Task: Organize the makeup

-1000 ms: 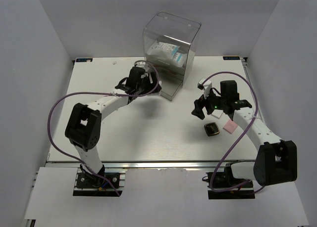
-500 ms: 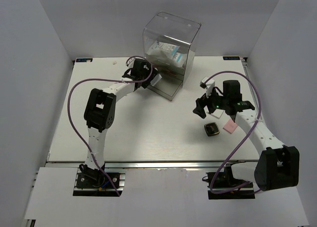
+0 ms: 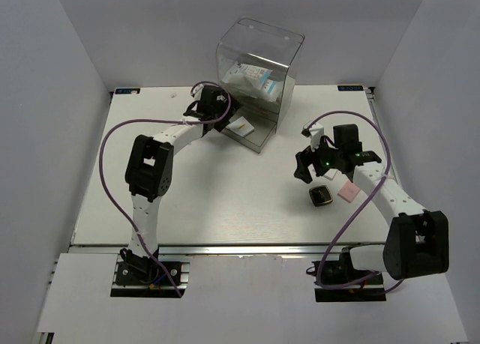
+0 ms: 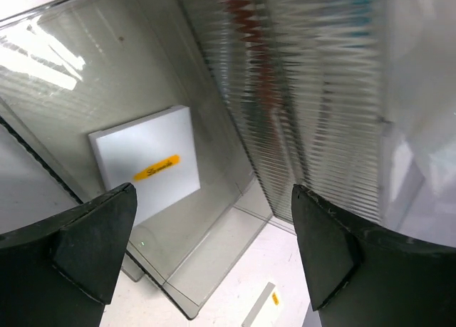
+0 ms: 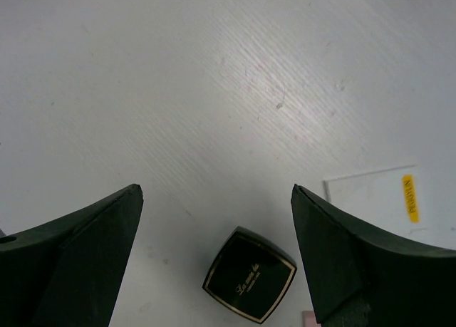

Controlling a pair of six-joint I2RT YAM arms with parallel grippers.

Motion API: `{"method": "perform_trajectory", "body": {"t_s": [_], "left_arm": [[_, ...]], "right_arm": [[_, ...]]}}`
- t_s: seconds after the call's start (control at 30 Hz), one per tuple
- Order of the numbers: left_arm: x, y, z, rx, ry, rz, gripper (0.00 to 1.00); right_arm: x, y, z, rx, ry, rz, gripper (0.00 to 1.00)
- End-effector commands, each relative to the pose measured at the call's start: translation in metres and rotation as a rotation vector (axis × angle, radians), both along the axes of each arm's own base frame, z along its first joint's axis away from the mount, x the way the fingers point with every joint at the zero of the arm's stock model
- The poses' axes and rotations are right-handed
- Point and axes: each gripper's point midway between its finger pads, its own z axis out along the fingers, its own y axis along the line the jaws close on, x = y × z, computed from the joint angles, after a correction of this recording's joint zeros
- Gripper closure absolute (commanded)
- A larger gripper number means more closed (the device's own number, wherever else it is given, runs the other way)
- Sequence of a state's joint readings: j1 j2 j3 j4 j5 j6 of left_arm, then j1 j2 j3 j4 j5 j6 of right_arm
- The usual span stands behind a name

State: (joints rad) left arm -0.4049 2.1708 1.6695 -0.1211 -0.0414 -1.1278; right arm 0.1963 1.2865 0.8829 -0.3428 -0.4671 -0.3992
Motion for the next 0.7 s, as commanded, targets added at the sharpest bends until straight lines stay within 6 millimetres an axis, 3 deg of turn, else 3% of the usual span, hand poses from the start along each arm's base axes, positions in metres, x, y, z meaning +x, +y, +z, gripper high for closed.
{"method": "perform_trajectory", "body": {"t_s": [0.0,0.07,0.13,0.17,0.2,0.23,0.27,0.3,0.33,0.37,0.4,0.43,0.5,0.6,0.63,0.67], "left_arm": [[-0.001,0.005,0.095,-0.006,-0.187,-0.037,0.02],[-0.009,0.012,0.101,0.049,-0.212,-0.06,0.02],[-0.02,0.02,0.13,0.082,-0.282,-0.074,0.02],[-0.029,0.027,0.123,0.143,-0.286,-0.096,0.02],[-0.04,0.034,0.147,0.159,-0.339,-0.098,0.02],[-0.046,0.041,0.154,0.186,-0.368,-0.091,0.02],[-0.053,0.049,0.154,0.235,-0.381,-0.094,0.02],[-0.065,0.059,0.136,0.269,-0.35,-0.093,0.02],[-0.076,0.069,0.152,0.274,-0.382,-0.076,0.02],[-0.081,0.079,0.15,0.286,-0.385,-0.069,0.02],[-0.092,0.085,0.129,0.296,-0.347,-0.081,0.02],[-0.101,0.091,0.139,0.282,-0.369,-0.075,0.02],[-0.116,0.099,0.118,0.265,-0.327,-0.101,0.02],[-0.133,0.104,0.12,0.267,-0.336,-0.114,0.02],[-0.138,0.107,0.102,0.279,-0.298,-0.118,0.02],[-0.146,0.11,0.116,0.274,-0.33,-0.111,0.02]], "right_arm": [[-0.006,-0.009,-0.003,-0.03,0.078,-0.059,0.11],[-0.014,-0.014,-0.007,-0.043,0.129,-0.088,0.11],[-0.02,-0.022,-0.011,-0.078,0.159,-0.127,0.11],[-0.028,-0.027,-0.014,-0.095,0.184,-0.148,0.11],[-0.031,-0.033,-0.017,-0.121,0.201,-0.188,0.11],[-0.035,-0.038,-0.016,-0.132,0.204,-0.221,0.11],[-0.04,-0.044,-0.02,-0.149,0.222,-0.254,0.11],[-0.045,-0.052,-0.027,-0.178,0.238,-0.298,0.11],[-0.048,-0.056,-0.029,-0.194,0.236,-0.316,0.11],[-0.049,-0.06,-0.028,-0.206,0.218,-0.338,0.11],[-0.046,-0.068,-0.031,-0.232,0.203,-0.382,0.11],[-0.045,-0.071,-0.031,-0.244,0.198,-0.391,0.11],[-0.046,-0.076,-0.037,-0.273,0.214,-0.405,0.11],[-0.047,-0.079,-0.052,-0.318,0.271,-0.399,0.11],[-0.049,-0.08,-0.061,-0.342,0.301,-0.387,0.11],[-0.05,-0.082,-0.066,-0.355,0.319,-0.39,0.11]]}}
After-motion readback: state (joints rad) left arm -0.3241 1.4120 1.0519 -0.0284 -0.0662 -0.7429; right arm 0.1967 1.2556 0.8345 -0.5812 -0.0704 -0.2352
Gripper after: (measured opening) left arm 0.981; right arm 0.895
